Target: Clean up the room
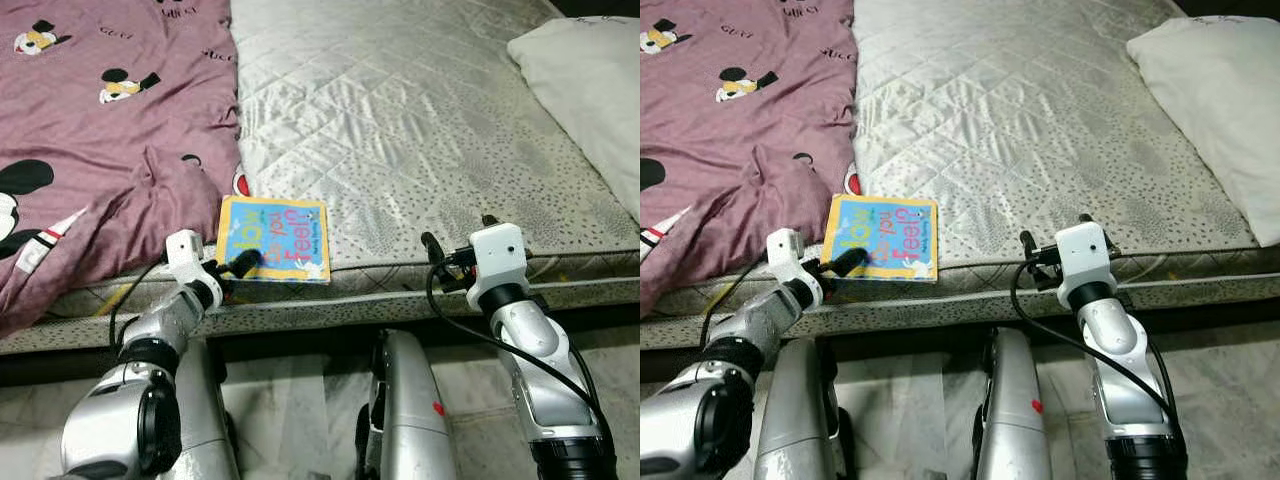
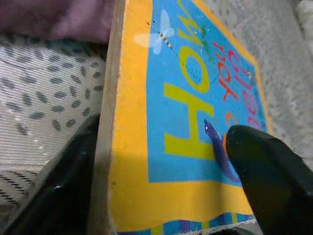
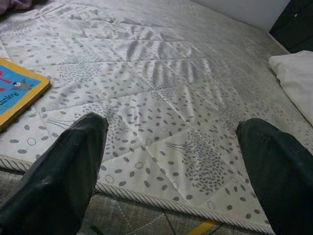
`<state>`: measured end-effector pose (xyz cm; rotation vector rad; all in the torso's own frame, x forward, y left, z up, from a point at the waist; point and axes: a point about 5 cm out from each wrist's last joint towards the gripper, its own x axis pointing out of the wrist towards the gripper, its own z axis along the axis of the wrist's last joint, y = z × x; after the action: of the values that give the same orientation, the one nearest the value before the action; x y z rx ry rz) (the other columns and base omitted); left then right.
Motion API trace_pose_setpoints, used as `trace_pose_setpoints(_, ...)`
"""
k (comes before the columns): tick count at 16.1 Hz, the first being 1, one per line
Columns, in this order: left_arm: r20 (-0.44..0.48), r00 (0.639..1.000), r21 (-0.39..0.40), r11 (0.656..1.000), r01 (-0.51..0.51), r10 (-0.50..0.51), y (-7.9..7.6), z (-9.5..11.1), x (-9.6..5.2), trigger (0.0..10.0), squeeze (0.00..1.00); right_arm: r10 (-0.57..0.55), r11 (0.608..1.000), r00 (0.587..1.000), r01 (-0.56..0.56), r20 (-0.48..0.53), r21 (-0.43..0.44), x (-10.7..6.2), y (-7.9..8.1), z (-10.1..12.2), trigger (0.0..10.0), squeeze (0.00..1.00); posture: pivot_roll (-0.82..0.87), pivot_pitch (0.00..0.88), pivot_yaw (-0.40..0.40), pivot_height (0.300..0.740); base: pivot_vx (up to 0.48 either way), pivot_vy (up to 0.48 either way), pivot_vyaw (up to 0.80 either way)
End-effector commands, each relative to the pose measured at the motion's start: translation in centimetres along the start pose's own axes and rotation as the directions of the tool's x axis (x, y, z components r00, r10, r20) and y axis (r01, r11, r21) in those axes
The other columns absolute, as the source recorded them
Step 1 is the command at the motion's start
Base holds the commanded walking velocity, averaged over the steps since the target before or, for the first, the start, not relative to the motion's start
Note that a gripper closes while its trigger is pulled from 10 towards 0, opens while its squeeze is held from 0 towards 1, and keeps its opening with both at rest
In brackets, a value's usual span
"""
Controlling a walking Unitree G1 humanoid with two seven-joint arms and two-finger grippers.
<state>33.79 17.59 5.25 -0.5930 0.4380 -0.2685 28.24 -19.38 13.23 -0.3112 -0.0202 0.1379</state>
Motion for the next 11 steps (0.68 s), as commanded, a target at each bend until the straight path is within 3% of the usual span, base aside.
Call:
trace_pose_setpoints(1, -0.095, 0.995, -0.049, 0.998, 0.038, -0.043, -0.68, -2.19, 0.31, 0.0, 0.0, -0.015, 1.0, 1.0, 0.015, 0.019, -0.003, -0.04, -0.34, 0.64, 10.0, 0.0, -0.29, 0.186, -0.039, 0.511, 0.0, 0.0, 0.0)
trace_pose_setpoints(11, -0.16, 0.986, -0.074, 0.996, 0.041, -0.052, -0.58, -2.83, 0.22, 0.0, 0.0, -0.014, 1.0, 1.0, 0.014, 0.026, -0.005, 0.21, -0.08, 0.75, 10.0, 0.0, -0.28, 0.186, -0.033, 0.511, 0.0, 0.0, 0.0)
